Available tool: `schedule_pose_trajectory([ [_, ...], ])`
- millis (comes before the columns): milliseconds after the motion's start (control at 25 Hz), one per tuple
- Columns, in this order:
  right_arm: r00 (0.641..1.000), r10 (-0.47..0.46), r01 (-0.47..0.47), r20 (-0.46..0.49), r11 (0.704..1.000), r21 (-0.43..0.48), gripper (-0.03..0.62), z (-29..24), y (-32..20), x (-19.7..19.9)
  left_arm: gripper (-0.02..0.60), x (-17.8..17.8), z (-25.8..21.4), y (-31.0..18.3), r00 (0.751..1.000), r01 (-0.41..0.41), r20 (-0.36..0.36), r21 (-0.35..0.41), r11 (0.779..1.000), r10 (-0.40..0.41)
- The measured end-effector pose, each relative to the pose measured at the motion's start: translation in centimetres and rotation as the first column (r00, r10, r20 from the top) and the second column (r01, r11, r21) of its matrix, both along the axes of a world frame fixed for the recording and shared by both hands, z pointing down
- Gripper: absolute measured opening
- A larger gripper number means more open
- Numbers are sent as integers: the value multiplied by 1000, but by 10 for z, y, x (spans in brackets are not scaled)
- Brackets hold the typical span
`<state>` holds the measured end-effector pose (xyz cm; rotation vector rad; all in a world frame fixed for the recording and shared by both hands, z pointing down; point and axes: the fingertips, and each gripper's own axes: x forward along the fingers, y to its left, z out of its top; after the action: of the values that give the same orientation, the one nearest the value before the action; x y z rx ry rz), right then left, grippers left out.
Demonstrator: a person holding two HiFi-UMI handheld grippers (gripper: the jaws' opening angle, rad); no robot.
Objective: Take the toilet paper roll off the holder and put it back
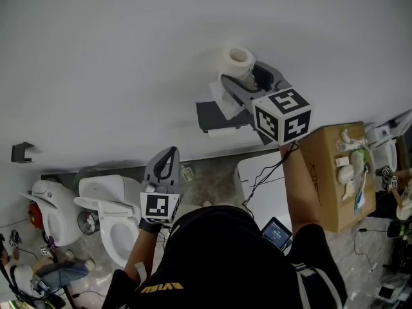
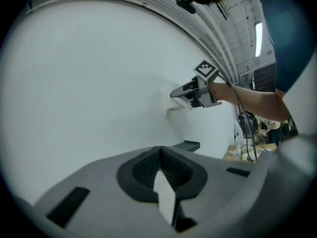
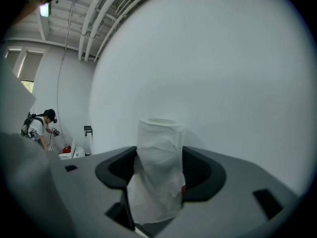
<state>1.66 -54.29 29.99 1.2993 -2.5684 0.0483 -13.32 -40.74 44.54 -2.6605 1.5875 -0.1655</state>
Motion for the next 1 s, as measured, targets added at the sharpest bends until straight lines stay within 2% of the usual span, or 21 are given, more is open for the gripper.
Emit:
schedule_pose_trajectory([
  [160,1000,-2,2,18,1000,-8,272,8,0,0,11,0,0,0,1000,2,10,-2,1000,-2],
  [400,1000,-1,1,-21,1000,9,272,21,1,-4,11,-7,4,3,1000,13,16,-1,1000,-13],
  [1000,1000,9,-9,-23,1000,-1,272,74,-2,-2,11,-5,6,1,1000,13,16,-15,1000,-13],
])
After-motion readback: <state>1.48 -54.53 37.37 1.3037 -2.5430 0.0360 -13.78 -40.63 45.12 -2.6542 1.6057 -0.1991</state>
